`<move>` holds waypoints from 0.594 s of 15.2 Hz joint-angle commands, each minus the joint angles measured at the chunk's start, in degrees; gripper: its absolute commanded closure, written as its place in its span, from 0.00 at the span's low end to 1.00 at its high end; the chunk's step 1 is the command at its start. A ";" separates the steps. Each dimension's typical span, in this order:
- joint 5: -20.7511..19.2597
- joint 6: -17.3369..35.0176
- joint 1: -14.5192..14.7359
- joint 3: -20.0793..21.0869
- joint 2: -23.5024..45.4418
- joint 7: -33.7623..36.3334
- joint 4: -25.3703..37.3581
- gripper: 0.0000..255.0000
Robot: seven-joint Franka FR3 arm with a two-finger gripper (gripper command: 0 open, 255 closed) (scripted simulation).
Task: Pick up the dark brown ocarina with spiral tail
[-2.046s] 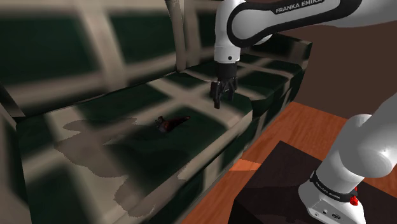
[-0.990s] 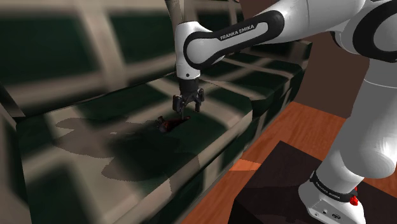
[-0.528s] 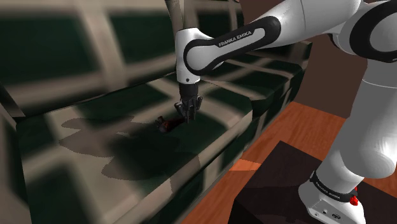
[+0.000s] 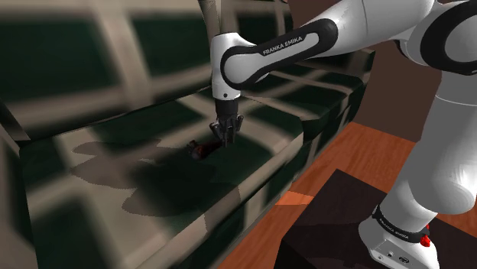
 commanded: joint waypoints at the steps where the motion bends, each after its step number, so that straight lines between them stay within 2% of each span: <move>1: 0.08 -1.07 -0.04 0.01 -0.38 0.03 0.71 1.00; 9: 0.34 -6.90 -0.14 0.04 -1.68 0.30 5.29 1.00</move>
